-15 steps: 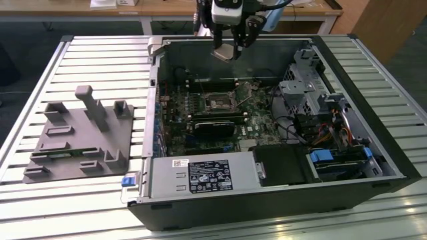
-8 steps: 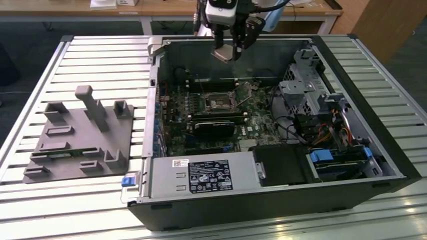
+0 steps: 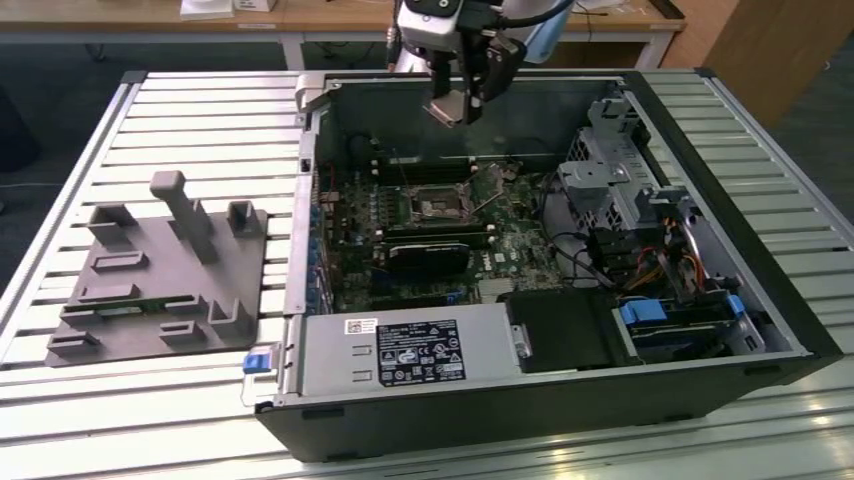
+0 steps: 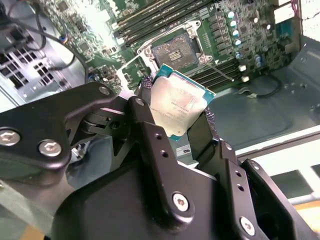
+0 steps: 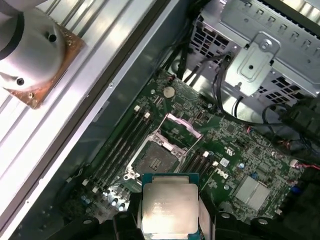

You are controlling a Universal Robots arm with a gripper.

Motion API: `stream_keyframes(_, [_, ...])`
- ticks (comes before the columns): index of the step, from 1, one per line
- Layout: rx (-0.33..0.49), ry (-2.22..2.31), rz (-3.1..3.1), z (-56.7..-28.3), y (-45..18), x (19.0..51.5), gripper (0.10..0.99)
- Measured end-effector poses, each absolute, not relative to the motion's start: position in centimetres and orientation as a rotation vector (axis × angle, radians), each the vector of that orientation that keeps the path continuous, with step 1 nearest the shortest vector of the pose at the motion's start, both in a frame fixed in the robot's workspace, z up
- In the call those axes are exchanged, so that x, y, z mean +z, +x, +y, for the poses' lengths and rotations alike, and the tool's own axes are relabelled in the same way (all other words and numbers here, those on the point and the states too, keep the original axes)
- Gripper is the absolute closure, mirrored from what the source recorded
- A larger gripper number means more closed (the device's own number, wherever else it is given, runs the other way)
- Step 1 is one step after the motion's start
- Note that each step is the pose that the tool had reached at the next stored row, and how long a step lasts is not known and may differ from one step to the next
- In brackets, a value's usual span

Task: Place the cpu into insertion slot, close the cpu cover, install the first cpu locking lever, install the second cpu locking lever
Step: 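Place the cpu into insertion slot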

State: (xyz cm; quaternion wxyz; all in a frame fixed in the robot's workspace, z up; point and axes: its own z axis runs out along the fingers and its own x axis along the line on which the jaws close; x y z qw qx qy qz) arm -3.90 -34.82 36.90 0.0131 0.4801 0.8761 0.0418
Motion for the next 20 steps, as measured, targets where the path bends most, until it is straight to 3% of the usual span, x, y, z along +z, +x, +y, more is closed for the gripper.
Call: stream_keyframes(20, [0.123, 1.842, 2.496, -34.82, -3.93, 36.24, 0.549])
